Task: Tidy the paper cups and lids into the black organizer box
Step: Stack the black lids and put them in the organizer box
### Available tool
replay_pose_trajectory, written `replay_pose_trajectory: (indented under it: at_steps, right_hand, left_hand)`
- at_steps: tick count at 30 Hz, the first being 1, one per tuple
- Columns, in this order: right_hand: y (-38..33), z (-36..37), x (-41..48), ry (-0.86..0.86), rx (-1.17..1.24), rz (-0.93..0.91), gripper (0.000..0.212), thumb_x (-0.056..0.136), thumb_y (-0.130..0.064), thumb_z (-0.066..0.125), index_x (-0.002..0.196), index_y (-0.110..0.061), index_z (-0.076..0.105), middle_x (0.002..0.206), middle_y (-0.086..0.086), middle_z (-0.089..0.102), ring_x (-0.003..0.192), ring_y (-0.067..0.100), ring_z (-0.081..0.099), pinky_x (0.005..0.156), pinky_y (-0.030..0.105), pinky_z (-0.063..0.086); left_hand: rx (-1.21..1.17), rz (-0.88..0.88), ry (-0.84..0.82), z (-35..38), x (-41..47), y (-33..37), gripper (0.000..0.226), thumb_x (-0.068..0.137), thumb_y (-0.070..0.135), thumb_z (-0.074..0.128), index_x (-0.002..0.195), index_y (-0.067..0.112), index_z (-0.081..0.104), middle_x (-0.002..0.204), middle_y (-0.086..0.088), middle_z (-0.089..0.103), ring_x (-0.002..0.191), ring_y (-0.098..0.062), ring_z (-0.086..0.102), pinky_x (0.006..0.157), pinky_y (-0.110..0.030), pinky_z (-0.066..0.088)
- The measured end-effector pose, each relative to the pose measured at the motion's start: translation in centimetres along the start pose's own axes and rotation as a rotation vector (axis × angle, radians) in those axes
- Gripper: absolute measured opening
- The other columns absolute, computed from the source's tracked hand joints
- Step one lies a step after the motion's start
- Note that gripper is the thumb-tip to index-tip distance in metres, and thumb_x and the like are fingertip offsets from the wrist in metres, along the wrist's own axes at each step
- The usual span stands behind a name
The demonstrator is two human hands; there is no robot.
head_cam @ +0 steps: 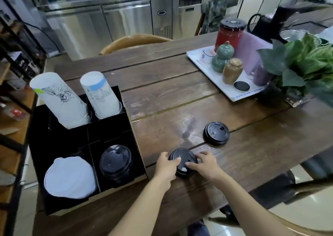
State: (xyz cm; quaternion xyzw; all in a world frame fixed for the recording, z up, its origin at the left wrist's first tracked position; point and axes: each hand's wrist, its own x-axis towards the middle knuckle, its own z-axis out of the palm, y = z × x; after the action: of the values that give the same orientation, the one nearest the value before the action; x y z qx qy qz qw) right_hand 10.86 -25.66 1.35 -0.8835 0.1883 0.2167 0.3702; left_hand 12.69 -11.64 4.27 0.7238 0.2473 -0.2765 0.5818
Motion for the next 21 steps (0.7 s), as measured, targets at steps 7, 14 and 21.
replay_pose_trajectory:
  at_steps: [7, 14, 21]
  right_hand:
    - [-0.8, 0.7, 0.0, -0.069, 0.357, -0.144, 0.054, 0.077, -0.016, 0.074, 0.119, -0.015, 0.039, 0.118, 0.007, 0.05, 0.107, 0.021, 0.053, 0.092, 0.039, 0.049]
    - [-0.5, -2.1, 1.1, -0.133, 0.689, -0.117, 0.05, 0.076, 0.004, 0.07, 0.117, -0.017, 0.05, 0.115, 0.007, 0.057, 0.108, 0.026, 0.058, 0.096, 0.045, 0.051]
    - [1.7, -7.9, 2.2, -0.105, 0.738, -0.206, 0.053, 0.076, 0.002, 0.071, 0.116, -0.03, 0.059, 0.12, -0.002, 0.058, 0.116, 0.021, 0.054, 0.098, 0.041, 0.05]
  left_hand:
    - [-0.161, -0.18, -0.02, 0.8, 0.9, 0.5, 0.027, 0.087, 0.011, 0.064, 0.111, 0.014, 0.051, 0.114, -0.007, 0.052, 0.098, -0.027, 0.052, 0.082, -0.045, 0.051]
    - [-0.242, -0.257, -0.102, 0.7, 1.3, 1.5, 0.019, 0.078, 0.008, 0.074, 0.093, 0.009, 0.063, 0.102, -0.006, 0.058, 0.102, -0.025, 0.053, 0.062, -0.042, 0.055]
    - [-0.046, -0.062, -0.236, 3.5, 1.5, 5.2, 0.022, 0.083, 0.023, 0.071, 0.1, 0.02, 0.058, 0.107, -0.005, 0.064, 0.092, -0.026, 0.067, 0.063, -0.038, 0.058]
